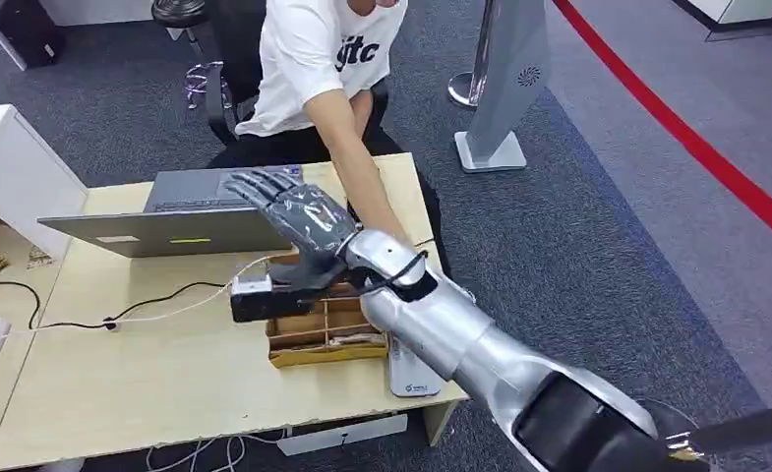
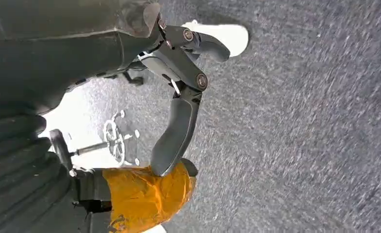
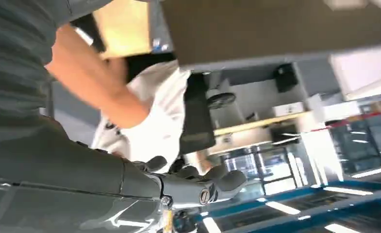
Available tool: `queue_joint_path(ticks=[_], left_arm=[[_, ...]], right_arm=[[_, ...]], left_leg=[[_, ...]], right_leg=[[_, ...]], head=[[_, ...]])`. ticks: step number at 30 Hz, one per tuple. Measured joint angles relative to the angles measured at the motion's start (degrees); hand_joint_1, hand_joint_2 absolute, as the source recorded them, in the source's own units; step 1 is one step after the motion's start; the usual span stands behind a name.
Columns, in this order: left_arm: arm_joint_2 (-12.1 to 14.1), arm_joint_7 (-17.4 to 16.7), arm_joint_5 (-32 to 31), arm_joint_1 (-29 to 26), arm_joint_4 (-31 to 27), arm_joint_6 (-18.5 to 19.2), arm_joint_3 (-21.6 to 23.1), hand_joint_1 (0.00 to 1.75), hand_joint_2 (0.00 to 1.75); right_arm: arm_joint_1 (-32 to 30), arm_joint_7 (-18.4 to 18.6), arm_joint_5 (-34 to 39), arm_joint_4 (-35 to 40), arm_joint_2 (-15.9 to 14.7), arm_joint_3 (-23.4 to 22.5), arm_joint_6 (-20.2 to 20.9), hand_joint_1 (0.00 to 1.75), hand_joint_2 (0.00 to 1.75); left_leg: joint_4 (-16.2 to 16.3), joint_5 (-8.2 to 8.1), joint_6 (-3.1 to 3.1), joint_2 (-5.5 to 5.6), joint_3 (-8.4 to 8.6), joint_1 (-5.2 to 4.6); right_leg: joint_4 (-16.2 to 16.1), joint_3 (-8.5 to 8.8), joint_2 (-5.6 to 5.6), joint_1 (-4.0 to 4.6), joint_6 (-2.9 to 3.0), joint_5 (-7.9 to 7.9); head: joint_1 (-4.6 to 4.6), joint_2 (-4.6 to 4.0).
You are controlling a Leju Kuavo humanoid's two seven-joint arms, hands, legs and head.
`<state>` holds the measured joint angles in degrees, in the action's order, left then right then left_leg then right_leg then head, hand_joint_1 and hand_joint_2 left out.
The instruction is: Pass the card to the sensor for recognition and then transmit it.
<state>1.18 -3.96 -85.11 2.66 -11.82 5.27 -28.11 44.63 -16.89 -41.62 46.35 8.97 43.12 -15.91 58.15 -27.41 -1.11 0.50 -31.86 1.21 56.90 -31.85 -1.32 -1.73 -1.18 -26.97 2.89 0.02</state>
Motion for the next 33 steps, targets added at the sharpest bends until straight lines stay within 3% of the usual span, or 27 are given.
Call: queue_joint_path(ticks=[3, 7, 15, 19, 22, 33], left_arm=[[0.0, 0.0, 0.1, -0.4, 0.0, -0.2, -0.5, 0.00, 1.75], [0.0, 0.0, 0.2, -0.6, 0.0, -0.2, -1.0, 0.00, 1.75], [0.0, -0.6, 0.8, -1.3, 0.0, -0.5, -3.1, 0.00, 1.75], [0.0, -0.7, 1.4, -1.6, 0.0, -0.7, -3.8, 0.00, 1.75], [-0.1, -0.8, 1.5, -1.8, 0.0, -0.7, -4.5, 0.00, 1.75], [-0.4, -1.3, 1.6, -1.9, 0.0, -1.0, -6.2, 0.00, 1.75]], right_arm=[[-5.7, -2.6, 3.1, 5.6, -2.4, 0.6, 0.9, 0.00, 1.75], [-10.0, -3.4, 4.1, 10.3, -4.9, 1.2, 1.2, 0.00, 1.75], [-21.1, -5.3, 8.6, 19.8, -12.3, -0.3, -1.3, 0.00, 1.75], [-24.4, -3.2, 6.9, 21.8, -15.6, -4.2, -2.0, 0.00, 1.75], [-26.2, -0.6, 1.3, 22.9, -17.2, -6.2, -2.5, 0.00, 1.75], [-28.7, 7.8, -9.8, 26.5, -21.0, -6.7, -4.1, 0.00, 1.75]], left_leg=[[0.0, -0.03, 0.03, 0.00, -0.04, 0.00], [0.0, -0.03, 0.03, -0.02, -0.04, 0.00], [0.0, -0.08, 0.02, 0.03, -0.06, -0.01], [0.0, -0.09, 0.03, 0.07, -0.08, -0.01], [0.0, -0.10, 0.03, 0.01, -0.07, -0.02], [0.0, -0.09, 0.03, 0.02, -0.08, -0.01]], right_leg=[[0.0, -0.01, 0.00, 0.00, 0.00, 0.00], [0.0, -0.05, -0.01, 0.00, 0.00, 0.00], [0.0, -0.05, 0.08, -0.01, -0.01, 0.00], [0.0, -0.02, 0.10, -0.02, -0.03, -0.01], [0.0, -0.03, 0.06, -0.02, -0.03, -0.01], [0.0, -0.04, 0.07, -0.01, -0.02, -0.01]], head=[[0.02, 0.00], [-0.02, 0.00], [-0.02, 0.00], [0.00, 0.00], [-0.02, 0.00], [0.00, 0.00]])
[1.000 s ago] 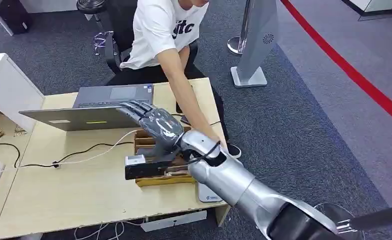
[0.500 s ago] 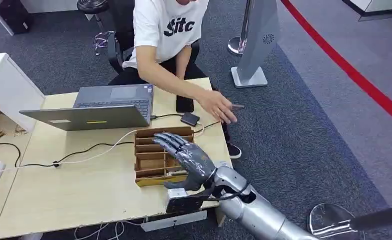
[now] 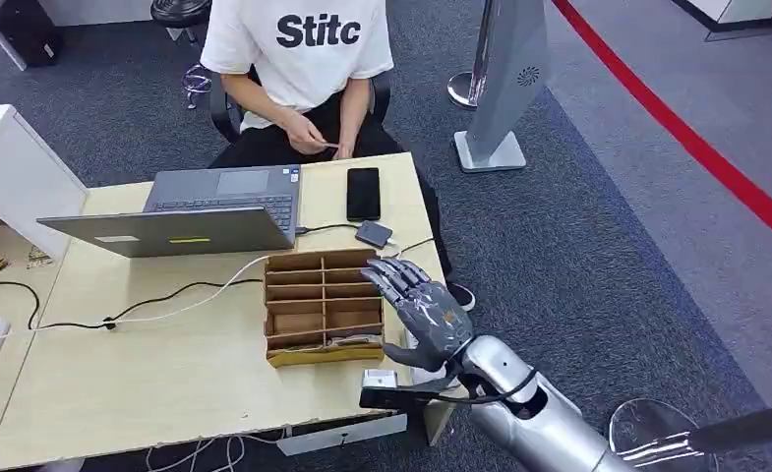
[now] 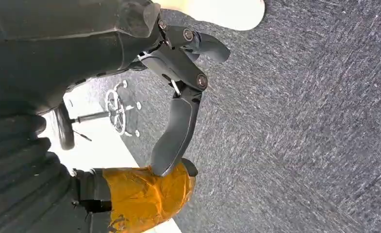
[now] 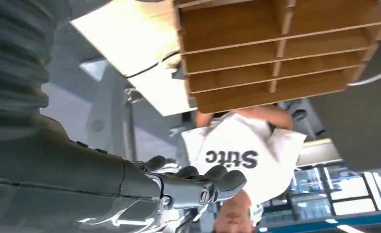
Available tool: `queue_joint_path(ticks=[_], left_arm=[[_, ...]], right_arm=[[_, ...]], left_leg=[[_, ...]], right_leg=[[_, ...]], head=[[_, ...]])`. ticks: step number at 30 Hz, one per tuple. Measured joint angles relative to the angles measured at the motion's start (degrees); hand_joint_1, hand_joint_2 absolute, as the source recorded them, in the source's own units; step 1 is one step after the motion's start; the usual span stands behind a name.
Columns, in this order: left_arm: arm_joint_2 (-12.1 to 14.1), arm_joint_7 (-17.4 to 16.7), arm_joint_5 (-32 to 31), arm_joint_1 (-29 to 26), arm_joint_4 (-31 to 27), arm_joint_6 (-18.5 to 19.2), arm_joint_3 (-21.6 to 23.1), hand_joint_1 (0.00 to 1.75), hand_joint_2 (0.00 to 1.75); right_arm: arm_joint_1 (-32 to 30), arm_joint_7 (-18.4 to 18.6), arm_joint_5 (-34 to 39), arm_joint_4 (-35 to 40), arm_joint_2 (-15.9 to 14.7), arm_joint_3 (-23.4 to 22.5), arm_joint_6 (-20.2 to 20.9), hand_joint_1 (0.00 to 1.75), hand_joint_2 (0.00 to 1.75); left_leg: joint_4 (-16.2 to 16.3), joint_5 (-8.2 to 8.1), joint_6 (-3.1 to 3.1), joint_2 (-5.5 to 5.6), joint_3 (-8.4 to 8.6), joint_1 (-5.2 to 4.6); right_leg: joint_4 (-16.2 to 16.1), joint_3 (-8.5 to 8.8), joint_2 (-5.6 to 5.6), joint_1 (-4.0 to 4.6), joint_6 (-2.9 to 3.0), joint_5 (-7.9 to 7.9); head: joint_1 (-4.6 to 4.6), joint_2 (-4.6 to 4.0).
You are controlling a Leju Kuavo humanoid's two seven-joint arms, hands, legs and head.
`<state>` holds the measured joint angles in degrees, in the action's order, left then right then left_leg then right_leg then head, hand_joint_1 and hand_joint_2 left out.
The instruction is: Pass the card to the sensor for recognition and then transmit it.
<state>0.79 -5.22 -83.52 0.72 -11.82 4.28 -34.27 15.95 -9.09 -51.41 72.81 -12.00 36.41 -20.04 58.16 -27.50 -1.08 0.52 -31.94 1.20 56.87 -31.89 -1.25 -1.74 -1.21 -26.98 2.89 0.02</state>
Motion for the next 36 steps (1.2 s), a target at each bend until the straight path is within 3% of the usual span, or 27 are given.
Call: queue_joint_path(ticks=[11, 18, 26, 36], left_arm=[[-0.2, -0.1, -0.2, 0.0, 0.0, -0.1, -0.2, 0.00, 1.75], [-0.3, -0.3, -0.4, 0.0, 0.0, -0.2, -1.0, 0.00, 1.75], [-0.3, -0.3, -1.0, 0.1, 0.0, -0.2, -1.1, 0.00, 1.75], [-0.3, -0.3, -1.1, 0.1, 0.0, -0.2, -1.1, 0.00, 1.75]], right_arm=[[0.1, 1.6, -3.1, 0.1, -0.2, 1.9, 1.9, 0.00, 1.75], [3.0, 4.7, -6.8, -1.5, 0.0, 5.3, 4.4, 0.00, 1.75], [6.7, 6.5, -8.0, -5.9, 2.5, 10.4, 5.8, 0.00, 1.75], [9.1, 6.5, -7.7, -9.4, 4.3, 13.0, 6.8, 0.00, 1.75]], left_leg=[[0.0, 0.00, 0.00, 0.01, -0.01, 0.00], [0.0, 0.01, 0.00, 0.01, -0.01, 0.00], [0.0, 0.01, 0.00, 0.01, -0.01, 0.00], [0.0, 0.01, 0.00, 0.02, -0.02, 0.00]], right_leg=[[0.0, 0.01, 0.00, 0.00, 0.00, 0.00], [0.0, 0.01, 0.00, 0.00, 0.00, 0.00], [0.0, 0.01, 0.01, 0.01, 0.00, 0.00], [0.0, 0.01, 0.01, 0.00, 0.00, 0.00]], head=[[-0.02, 0.00], [-0.02, 0.00], [-0.02, 0.00], [-0.02, 0.00]])
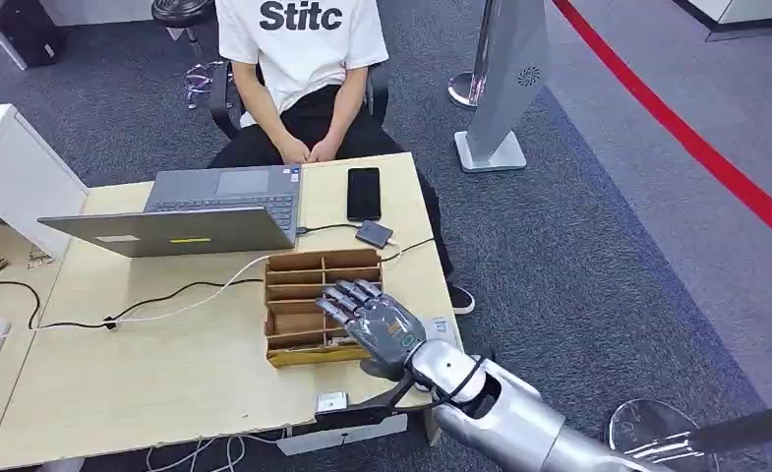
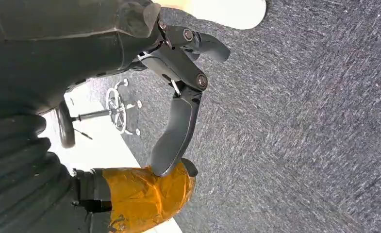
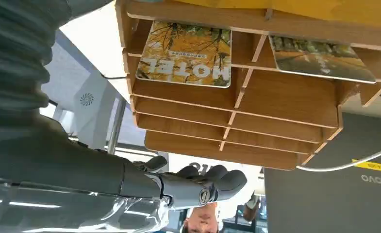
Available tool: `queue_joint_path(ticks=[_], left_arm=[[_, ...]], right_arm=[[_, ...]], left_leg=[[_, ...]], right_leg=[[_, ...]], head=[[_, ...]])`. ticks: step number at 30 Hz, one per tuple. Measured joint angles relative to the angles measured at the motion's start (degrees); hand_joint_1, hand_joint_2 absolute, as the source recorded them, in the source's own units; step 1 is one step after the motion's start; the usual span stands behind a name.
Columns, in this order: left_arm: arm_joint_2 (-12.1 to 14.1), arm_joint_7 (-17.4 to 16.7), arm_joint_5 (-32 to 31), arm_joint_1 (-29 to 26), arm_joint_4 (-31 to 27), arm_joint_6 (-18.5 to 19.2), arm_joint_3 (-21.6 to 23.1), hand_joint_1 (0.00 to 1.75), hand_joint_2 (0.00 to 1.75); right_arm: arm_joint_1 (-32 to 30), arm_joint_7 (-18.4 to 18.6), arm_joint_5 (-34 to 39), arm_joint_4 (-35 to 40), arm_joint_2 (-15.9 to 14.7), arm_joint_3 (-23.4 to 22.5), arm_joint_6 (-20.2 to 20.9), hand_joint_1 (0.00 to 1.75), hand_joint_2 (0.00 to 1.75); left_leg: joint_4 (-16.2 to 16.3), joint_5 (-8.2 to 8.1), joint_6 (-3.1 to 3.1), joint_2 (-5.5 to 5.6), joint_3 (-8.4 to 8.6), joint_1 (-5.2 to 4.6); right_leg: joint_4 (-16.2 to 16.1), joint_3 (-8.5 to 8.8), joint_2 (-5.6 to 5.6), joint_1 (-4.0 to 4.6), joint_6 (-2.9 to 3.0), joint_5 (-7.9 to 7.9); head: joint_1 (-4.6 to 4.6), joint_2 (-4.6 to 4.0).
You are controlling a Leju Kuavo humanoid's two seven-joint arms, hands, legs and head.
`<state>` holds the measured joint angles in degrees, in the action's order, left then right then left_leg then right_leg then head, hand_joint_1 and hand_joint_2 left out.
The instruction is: Pass the card to the sensor for recognition and then transmit it.
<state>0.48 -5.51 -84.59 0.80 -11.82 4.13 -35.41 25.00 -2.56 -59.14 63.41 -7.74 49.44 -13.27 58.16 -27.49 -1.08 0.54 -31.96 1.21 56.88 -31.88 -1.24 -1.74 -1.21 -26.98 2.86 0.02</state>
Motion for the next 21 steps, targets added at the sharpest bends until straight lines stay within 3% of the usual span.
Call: queue_joint_path(ticks=[17, 18, 19, 21], left_arm=[[0.0, 0.0, -0.1, 0.0, 0.0, -0.1, -0.4, 0.00, 1.75], [0.0, 0.0, -0.1, 0.0, 0.0, -0.1, -0.4, 0.00, 1.75], [0.0, 0.0, -0.1, 0.0, 0.0, -0.1, -0.4, 0.00, 1.75], [0.0, 0.0, -0.2, 0.0, 0.0, -0.1, -0.4, 0.00, 1.75]], right_arm=[[1.3, 2.1, 1.0, -2.2, 0.0, 2.1, 0.9, 0.00, 1.75], [1.3, 2.1, 1.0, -2.3, 0.0, 2.2, 0.9, 0.98, 1.75], [1.3, 2.1, 1.0, -2.4, 0.0, 2.3, 0.9, 1.66, 1.75], [1.4, 2.1, 1.4, -2.6, 0.0, 2.4, 1.1, 1.75, 1.75]], left_leg=[[0.0, 0.00, 0.00, 0.00, 0.00, 0.00], [0.0, 0.00, 0.00, 0.00, 0.00, 0.00], [0.0, 0.00, 0.00, 0.00, 0.00, 0.00], [0.0, 0.00, 0.00, 0.00, 0.00, 0.00]], right_leg=[[0.0, 0.00, 0.00, 0.00, 0.00, 0.00], [0.0, 0.00, 0.00, 0.00, 0.00, 0.00], [0.0, 0.00, 0.00, 0.00, 0.00, 0.00], [0.0, 0.00, 0.00, 0.00, 0.00, 0.00]], head=[[0.00, 0.00], [0.00, 0.00], [0.00, 0.00], [0.00, 0.00]])
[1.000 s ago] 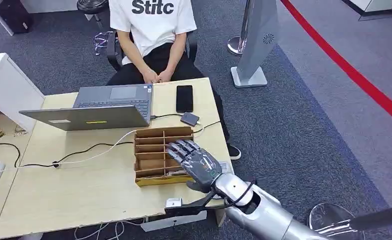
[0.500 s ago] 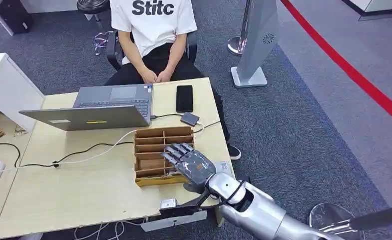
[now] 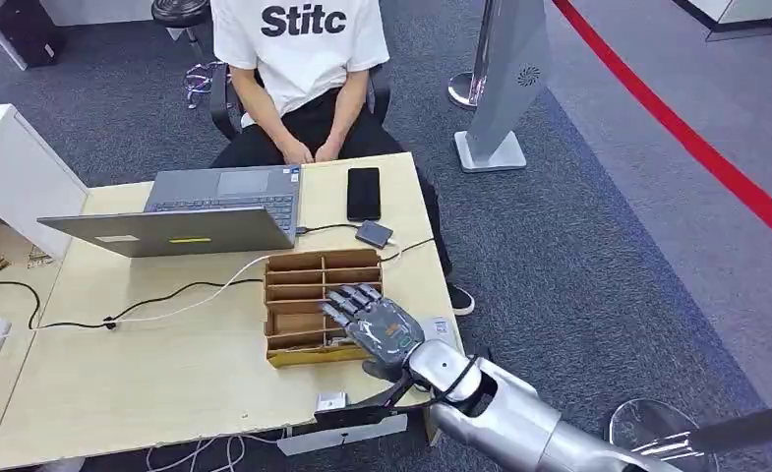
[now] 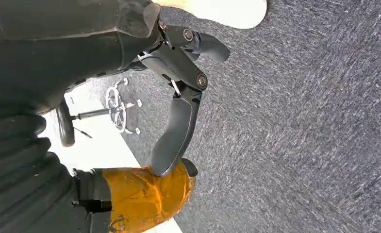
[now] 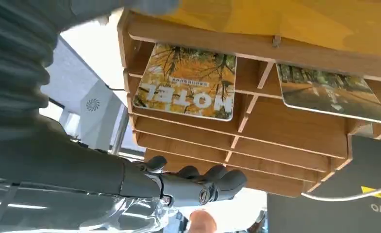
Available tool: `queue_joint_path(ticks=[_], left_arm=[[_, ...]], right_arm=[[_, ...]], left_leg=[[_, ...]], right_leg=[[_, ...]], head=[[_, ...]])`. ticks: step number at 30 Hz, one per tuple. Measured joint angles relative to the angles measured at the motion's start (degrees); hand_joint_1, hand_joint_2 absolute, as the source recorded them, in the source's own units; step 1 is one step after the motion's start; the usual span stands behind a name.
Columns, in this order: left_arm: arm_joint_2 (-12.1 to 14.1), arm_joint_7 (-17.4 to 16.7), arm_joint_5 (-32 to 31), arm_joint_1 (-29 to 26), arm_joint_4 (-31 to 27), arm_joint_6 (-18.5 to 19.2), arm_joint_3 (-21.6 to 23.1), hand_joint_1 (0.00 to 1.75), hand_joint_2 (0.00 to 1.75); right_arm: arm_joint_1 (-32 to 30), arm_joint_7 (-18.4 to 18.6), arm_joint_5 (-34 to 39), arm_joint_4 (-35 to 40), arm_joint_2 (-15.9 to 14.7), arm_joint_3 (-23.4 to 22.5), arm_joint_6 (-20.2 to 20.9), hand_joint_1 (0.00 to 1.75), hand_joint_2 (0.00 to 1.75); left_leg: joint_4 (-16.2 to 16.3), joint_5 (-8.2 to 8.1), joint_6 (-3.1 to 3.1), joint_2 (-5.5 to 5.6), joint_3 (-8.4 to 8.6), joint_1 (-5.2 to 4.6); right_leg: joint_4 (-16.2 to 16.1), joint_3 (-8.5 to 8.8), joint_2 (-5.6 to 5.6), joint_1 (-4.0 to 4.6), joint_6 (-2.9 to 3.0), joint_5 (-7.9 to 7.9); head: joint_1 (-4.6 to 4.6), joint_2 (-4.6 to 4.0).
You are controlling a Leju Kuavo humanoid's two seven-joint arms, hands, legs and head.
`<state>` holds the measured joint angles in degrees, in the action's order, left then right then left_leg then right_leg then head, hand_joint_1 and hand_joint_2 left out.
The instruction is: Pass the card to the sensor for recognition and then transmit it.
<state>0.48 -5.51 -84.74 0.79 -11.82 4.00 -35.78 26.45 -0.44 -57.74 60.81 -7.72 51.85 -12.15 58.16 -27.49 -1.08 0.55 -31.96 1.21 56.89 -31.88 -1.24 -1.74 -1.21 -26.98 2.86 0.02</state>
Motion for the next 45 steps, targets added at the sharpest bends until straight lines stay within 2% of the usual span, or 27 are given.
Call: queue_joint_path(ticks=[2, 3, 13, 16, 22, 27, 39, 41, 45], left_arm=[[0.0, 0.0, 0.0, 0.0, 0.0, 0.0, 0.0, 0.00, 1.75], [0.0, 0.0, 0.0, 0.0, 0.0, 0.0, 0.0, 0.00, 1.75], [0.0, 0.0, 0.0, 0.0, 0.0, -0.1, 0.0, 0.00, 1.75], [0.0, 0.0, 0.0, 0.0, 0.0, -0.2, -0.2, 0.00, 1.75], [-0.1, 0.0, -0.2, 0.0, 0.0, -0.2, -1.0, 0.00, 1.75], [-0.2, 0.0, -0.2, 0.0, 0.0, -0.3, -1.3, 0.00, 1.75], [-0.3, 0.0, -0.2, 0.0, 0.0, -0.3, -1.4, 0.00, 1.75], [-0.3, 0.0, -0.2, 0.0, 0.0, -0.3, -1.4, 0.00, 1.75], [-0.3, 0.0, -0.3, 0.0, 0.0, -0.3, -1.4, 0.00, 1.75]], right_arm=[[0.3, 0.0, 0.6, -0.3, 0.0, 0.2, 0.6, 1.75, 1.75], [0.4, 0.0, 0.6, -0.4, 0.0, 0.3, 0.8, 1.64, 1.75], [1.1, 0.0, 0.7, -1.2, 0.0, 0.8, 0.9, 1.71, 1.75], [1.2, 1.1, 0.0, -1.2, 0.0, 0.8, 0.3, 1.75, 1.75], [0.4, 1.6, -2.5, 0.1, 0.0, 0.7, -5.9, 1.75, 1.75], [-2.1, 0.2, -3.9, 3.4, 0.0, -0.9, -12.0, 1.75, 1.75], [-3.9, -0.2, -3.9, 6.0, 0.0, -2.2, -12.6, 1.75, 1.75], [-4.5, -1.0, -4.2, 6.5, 0.0, -2.6, -14.3, 1.75, 1.75], [-6.9, -3.8, -5.0, 9.8, 0.0, -4.6, -20.8, 1.75, 1.75]], left_leg=[[0.0, 0.00, 0.00, 0.00, 0.00, 0.00], [0.0, 0.00, 0.00, 0.00, 0.00, 0.00], [0.0, 0.00, 0.00, 0.00, 0.00, 0.00], [0.0, 0.00, 0.00, 0.00, 0.00, 0.00], [0.0, 0.00, 0.00, 0.00, 0.02, 0.00], [0.0, -0.01, 0.00, -0.01, 0.01, 0.00], [0.0, 0.00, 0.00, -0.01, 0.02, 0.00], [0.0, 0.00, 0.00, 0.00, 0.02, 0.00], [0.0, -0.01, 0.00, 0.00, 0.00, 0.00]], right_leg=[[0.0, 0.00, 0.00, 0.00, 0.00, 0.00], [0.0, 0.00, 0.00, 0.00, 0.00, 0.00], [0.0, 0.00, 0.00, 0.00, 0.00, 0.00], [0.0, 0.00, 0.00, 0.00, 0.00, 0.00], [0.0, -0.01, 0.00, 0.00, 0.00, 0.00], [0.0, -0.01, 0.00, 0.00, 0.00, -0.01], [0.0, -0.01, -0.01, 0.00, 0.00, 0.00], [0.0, -0.01, 0.00, 0.00, 0.00, 0.00], [0.0, -0.01, 0.00, 0.00, 0.00, -0.01]], head=[[0.00, 0.00], [0.00, 0.00], [0.00, 0.00], [0.02, 0.00], [0.02, 0.00], [0.00, 0.00], [0.00, 0.00], [0.00, 0.00], [0.00, 0.00]])
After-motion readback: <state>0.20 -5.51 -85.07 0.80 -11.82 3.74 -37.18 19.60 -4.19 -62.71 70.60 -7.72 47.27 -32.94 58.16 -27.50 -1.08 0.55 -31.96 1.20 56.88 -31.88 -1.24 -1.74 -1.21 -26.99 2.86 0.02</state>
